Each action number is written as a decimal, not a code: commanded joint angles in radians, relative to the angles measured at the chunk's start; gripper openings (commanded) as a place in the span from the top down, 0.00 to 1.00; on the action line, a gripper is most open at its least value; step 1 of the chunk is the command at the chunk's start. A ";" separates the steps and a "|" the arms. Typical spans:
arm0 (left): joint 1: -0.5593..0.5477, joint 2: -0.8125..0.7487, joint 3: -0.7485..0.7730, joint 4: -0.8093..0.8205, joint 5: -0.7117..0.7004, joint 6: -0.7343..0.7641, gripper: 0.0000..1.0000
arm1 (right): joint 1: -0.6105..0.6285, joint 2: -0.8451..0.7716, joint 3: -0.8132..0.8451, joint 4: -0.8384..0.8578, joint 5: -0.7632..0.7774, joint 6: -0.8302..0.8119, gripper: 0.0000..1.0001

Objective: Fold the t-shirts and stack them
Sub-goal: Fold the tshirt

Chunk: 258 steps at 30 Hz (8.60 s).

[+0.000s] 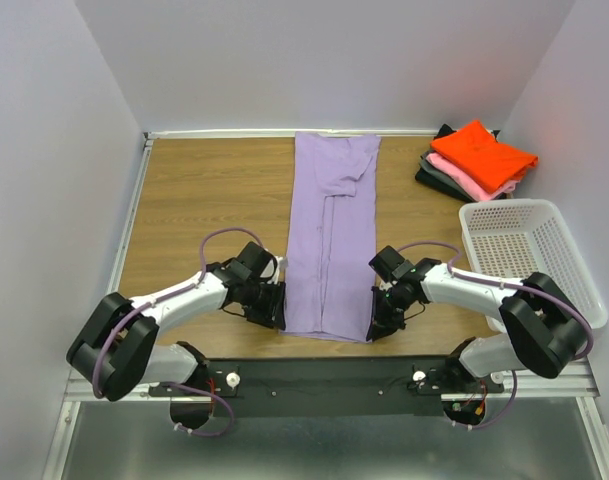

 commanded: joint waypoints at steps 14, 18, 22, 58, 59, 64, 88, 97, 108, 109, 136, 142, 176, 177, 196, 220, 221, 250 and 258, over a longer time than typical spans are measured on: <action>-0.041 0.041 0.037 0.029 0.027 0.027 1.00 | 0.012 -0.007 0.024 -0.067 0.094 -0.029 0.98; -0.041 -0.005 0.115 -0.017 -0.068 0.013 1.00 | 0.012 -0.053 0.108 -0.156 0.181 -0.012 0.98; -0.041 0.019 0.202 -0.040 -0.108 0.025 1.00 | 0.011 -0.038 0.255 -0.233 0.264 -0.021 0.98; 0.164 0.479 0.758 0.035 -0.228 0.116 1.00 | -0.208 0.474 0.887 -0.150 0.685 -0.272 0.99; 0.167 0.493 0.775 0.032 -0.224 0.121 1.00 | -0.215 0.488 0.903 -0.150 0.682 -0.276 0.98; 0.210 0.562 0.839 0.020 -0.200 0.153 1.00 | -0.241 0.553 0.986 -0.150 0.668 -0.298 0.98; 0.290 0.846 1.140 -0.048 -0.111 0.260 1.00 | -0.305 0.752 1.193 -0.163 0.619 -0.352 0.97; 0.312 0.740 1.138 -0.051 -0.161 0.260 0.20 | -0.305 0.725 1.336 -0.219 0.553 -0.389 0.21; 0.264 0.594 0.876 0.078 -0.062 0.237 0.21 | -0.249 0.795 1.396 -0.218 0.223 -0.407 0.27; 0.247 0.591 0.864 0.083 -0.056 0.231 0.21 | -0.244 0.801 1.396 -0.218 0.210 -0.406 0.28; 0.148 0.659 0.652 0.233 0.043 0.203 0.22 | -0.238 0.989 1.454 -0.259 0.317 -0.415 0.30; 0.148 0.660 0.628 0.227 0.033 0.229 0.22 | -0.284 1.042 1.575 -0.259 0.384 -0.398 0.30; 0.146 0.667 0.729 0.172 0.018 0.259 0.23 | -0.241 0.930 1.411 -0.232 0.067 -0.472 0.28; 0.148 0.665 0.729 0.172 0.017 0.259 0.23 | -0.241 0.938 1.414 -0.232 0.070 -0.470 0.28; 0.146 0.671 0.721 0.159 0.013 0.272 0.23 | -0.244 1.137 1.748 -0.235 0.352 -0.466 0.28; 0.232 0.584 0.841 0.040 -0.206 0.251 0.22 | -0.371 0.596 1.105 -0.212 0.266 -0.570 0.25; 0.232 0.582 0.826 0.037 -0.218 0.251 0.22 | -0.371 0.553 1.004 -0.210 0.249 -0.564 0.25; 0.246 0.562 0.693 0.008 -0.163 0.348 0.26 | -0.373 0.593 0.681 -0.137 0.131 -0.539 0.40; 0.247 0.545 0.687 -0.018 -0.132 0.377 0.27 | -0.373 0.616 0.724 -0.095 0.194 -0.506 0.50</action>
